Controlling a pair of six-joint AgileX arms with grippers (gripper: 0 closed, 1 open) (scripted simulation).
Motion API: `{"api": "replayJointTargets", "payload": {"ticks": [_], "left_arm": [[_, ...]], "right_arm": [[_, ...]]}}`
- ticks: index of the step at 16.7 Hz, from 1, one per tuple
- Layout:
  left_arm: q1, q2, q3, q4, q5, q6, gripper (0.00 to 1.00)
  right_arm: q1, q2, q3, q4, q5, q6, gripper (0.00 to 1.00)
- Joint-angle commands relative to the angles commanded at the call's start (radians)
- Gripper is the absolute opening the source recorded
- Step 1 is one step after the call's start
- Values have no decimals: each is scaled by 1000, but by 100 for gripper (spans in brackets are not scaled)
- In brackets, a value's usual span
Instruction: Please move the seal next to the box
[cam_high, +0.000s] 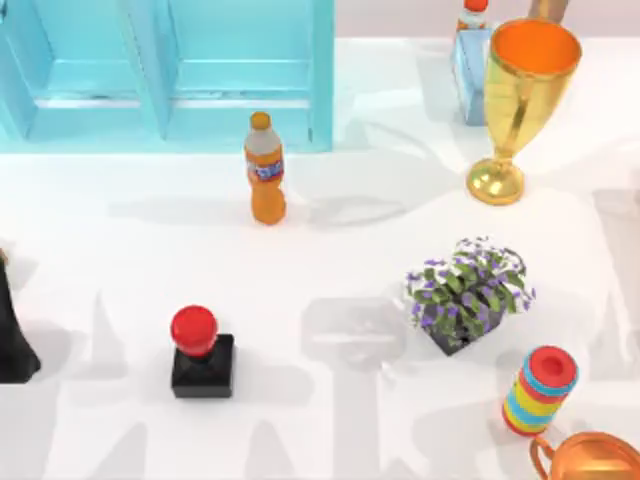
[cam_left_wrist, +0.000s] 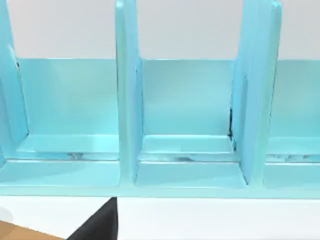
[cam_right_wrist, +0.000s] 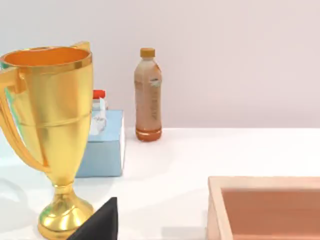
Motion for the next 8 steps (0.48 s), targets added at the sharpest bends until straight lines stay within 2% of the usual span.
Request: {"api": "replayJointTargets", "payload": {"ticks": [4,8], "left_arm": [[0,0,0,0,0,0,100],[0,0,0,0,0,0,100]], "right_arm": [[12,27,27,-16,3,12,100],[86,191,197,-116,22,87,100]]}}
